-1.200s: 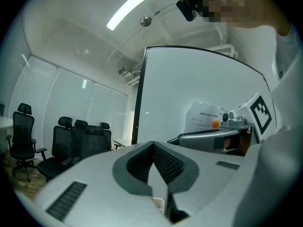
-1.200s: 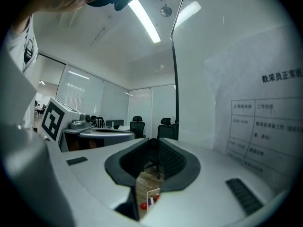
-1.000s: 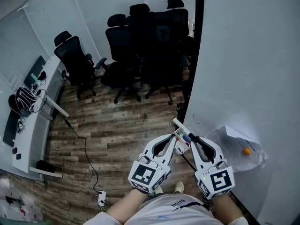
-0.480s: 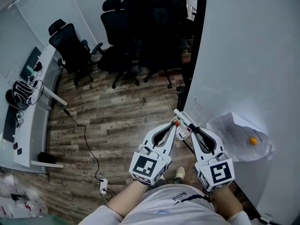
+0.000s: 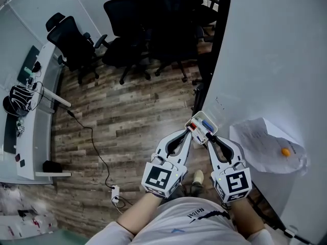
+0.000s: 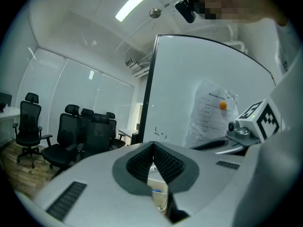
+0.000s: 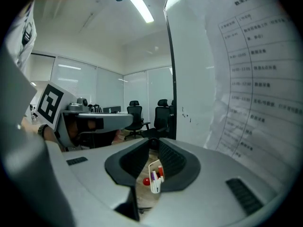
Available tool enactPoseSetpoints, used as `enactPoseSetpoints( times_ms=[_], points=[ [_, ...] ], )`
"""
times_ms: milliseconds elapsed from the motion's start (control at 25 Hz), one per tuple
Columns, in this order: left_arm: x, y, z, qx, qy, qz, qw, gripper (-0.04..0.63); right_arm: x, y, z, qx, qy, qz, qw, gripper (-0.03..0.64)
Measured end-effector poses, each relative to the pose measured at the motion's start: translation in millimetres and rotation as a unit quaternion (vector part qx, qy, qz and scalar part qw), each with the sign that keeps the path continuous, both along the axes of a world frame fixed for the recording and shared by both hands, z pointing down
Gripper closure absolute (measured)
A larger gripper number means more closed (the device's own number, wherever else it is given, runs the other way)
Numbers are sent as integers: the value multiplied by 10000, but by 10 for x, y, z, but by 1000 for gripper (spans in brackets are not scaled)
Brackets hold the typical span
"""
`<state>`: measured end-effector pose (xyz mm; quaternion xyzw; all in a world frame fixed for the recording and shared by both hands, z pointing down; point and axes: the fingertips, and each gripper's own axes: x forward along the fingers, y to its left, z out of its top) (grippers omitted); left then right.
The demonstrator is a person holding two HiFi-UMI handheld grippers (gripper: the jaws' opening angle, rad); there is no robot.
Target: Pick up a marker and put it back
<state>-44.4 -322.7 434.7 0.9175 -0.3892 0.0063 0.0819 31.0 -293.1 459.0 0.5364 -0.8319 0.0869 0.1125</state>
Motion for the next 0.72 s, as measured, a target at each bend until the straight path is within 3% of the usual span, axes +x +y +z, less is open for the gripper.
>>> enactPoseSetpoints(
  times_ms=[360, 720],
  points=[
    [-80, -96, 360, -346, -139, -24, 9993, 583, -35, -94, 659, -579, -9, 129, 9982, 545],
    [-85, -155, 526, -464, -210, 121, 9986, 583, -83, -190, 1084, -808, 18, 235, 9965, 545]
  ],
)
